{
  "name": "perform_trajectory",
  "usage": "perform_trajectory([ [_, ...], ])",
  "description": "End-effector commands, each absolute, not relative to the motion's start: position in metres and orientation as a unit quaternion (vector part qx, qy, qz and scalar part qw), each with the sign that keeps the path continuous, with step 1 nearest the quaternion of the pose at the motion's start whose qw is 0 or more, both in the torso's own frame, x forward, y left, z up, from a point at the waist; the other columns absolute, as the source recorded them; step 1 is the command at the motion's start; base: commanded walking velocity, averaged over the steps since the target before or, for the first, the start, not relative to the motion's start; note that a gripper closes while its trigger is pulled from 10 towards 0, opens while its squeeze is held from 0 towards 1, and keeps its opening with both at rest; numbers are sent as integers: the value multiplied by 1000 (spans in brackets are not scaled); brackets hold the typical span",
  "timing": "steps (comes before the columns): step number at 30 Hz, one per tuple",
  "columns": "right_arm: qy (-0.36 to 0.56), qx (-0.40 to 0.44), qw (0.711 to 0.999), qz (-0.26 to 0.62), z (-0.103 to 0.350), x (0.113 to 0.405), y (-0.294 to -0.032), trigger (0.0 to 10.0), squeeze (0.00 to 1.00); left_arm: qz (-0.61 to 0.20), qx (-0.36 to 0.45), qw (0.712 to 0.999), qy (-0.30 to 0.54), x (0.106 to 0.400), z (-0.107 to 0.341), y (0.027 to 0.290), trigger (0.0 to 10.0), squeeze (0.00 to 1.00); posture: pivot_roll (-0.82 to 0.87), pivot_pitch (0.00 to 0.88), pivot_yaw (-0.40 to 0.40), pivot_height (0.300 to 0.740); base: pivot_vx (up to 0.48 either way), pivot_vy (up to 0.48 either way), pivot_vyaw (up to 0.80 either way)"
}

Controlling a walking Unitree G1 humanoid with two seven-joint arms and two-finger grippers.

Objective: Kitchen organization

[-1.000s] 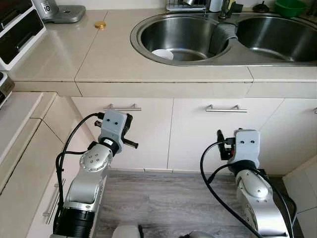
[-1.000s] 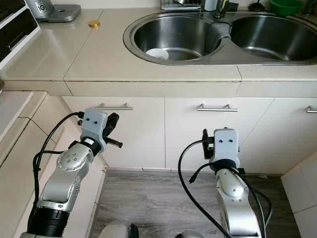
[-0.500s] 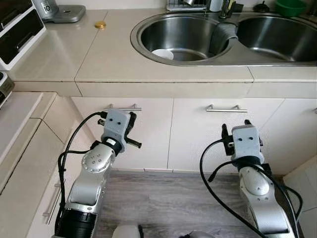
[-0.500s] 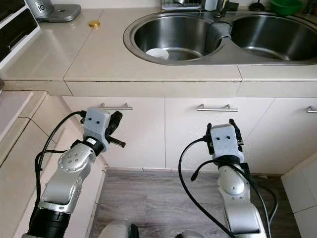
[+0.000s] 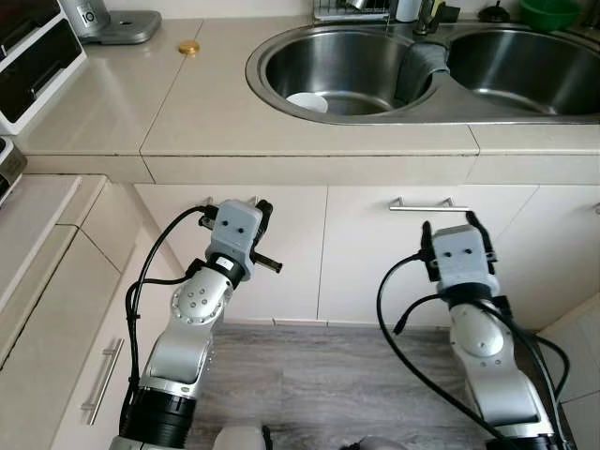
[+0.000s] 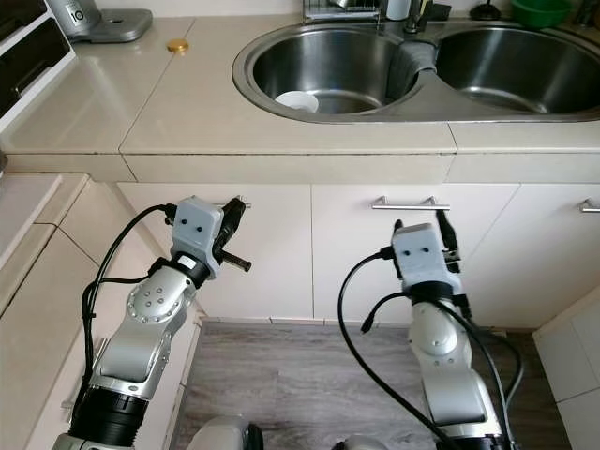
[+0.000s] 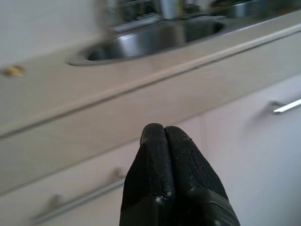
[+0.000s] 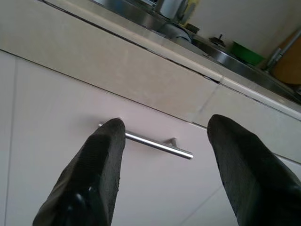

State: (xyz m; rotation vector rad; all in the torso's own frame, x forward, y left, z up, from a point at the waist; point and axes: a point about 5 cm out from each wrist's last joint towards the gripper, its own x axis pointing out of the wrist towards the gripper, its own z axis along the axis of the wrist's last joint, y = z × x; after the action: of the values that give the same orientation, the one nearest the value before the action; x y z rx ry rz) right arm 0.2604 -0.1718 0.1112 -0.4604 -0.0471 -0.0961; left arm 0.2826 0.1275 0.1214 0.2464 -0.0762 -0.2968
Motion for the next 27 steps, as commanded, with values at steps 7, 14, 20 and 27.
perform_trajectory([
  [7, -30, -254, 967, -8, 108, 261, -167, 10000, 0, -141, 149, 979, -12, 287, 110, 126, 10000, 0, 102, 0, 18, 740, 0, 0, 0],
  [14, -20, -254, 967, -2, 103, 258, -171, 10000, 0, -147, 148, 978, 1, 284, 103, 131, 10000, 0, 102, 0, 7, 740, 0, 0, 0],
  [20, -12, -228, 974, -4, 100, 255, -166, 10000, 0, -174, 158, 972, -5, 279, 100, 127, 10000, 0, 100, 0, 8, 740, 0, 0, 0],
  [27, 4, -217, 976, -8, 94, 251, -164, 10000, 0, -173, 151, 973, -9, 277, 100, 127, 10000, 0, 99, 0, 2, 740, 0, 0, 0],
])
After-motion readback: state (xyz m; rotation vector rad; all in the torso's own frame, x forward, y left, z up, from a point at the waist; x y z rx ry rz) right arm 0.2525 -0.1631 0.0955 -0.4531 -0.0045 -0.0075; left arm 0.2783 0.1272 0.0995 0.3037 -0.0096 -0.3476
